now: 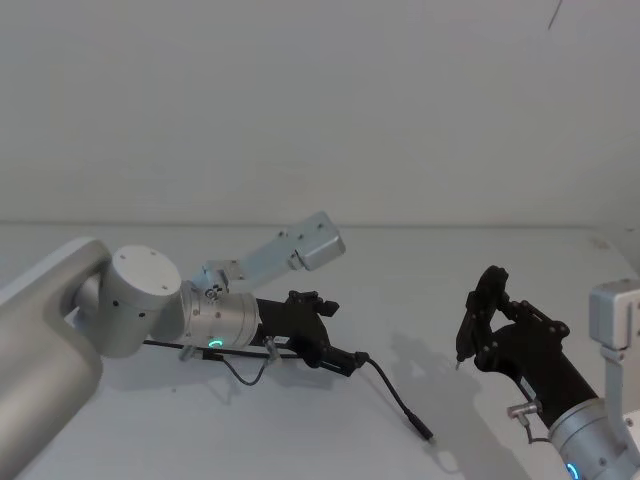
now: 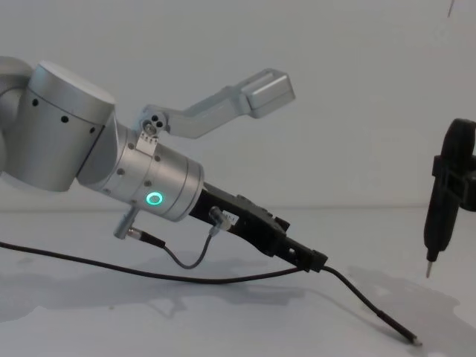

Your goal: Pick up the data cable with the one hand.

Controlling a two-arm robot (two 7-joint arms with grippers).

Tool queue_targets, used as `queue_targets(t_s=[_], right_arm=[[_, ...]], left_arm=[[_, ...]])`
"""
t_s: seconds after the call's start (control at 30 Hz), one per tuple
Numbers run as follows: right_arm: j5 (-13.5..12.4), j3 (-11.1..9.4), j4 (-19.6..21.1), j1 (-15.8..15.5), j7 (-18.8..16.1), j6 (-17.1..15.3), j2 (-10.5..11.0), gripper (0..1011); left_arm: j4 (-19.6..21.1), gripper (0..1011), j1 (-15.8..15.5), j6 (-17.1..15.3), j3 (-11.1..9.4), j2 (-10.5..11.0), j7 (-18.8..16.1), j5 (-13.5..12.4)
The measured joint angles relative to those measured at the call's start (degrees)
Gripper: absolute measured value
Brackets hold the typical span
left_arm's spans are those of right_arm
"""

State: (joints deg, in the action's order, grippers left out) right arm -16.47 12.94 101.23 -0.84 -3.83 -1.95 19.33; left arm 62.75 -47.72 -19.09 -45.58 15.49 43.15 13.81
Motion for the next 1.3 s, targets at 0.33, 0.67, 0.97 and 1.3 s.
queue_targets(t_s=[0.33, 0.67, 0.97, 1.3], right_arm=[[0.00, 0.00, 0.00, 0.00, 0.00, 0.00, 0.00, 279], [0.00, 0.00, 0.00, 0.00, 0.00, 0.00, 0.00, 279], [0.00, 0.00, 0.00, 0.00, 0.00, 0.00, 0.00, 279], [0.00, 0.00, 0.00, 0.00, 0.00, 0.00, 0.00, 279]], left_arm=[[-4.60, 1000, -2.43, 2.49, -1.59, -1.50, 3.55, -0.25], [-8.82, 1000, -4.11, 4.40, -2.67, -3.19, 5.64, -0.50], [-11.29, 1000, -4.87, 4.81, -2.95, -4.27, 6.40, -0.77], [-12.60, 864, -5.24, 5.01, -3.05, -4.90, 6.80, -0.92]])
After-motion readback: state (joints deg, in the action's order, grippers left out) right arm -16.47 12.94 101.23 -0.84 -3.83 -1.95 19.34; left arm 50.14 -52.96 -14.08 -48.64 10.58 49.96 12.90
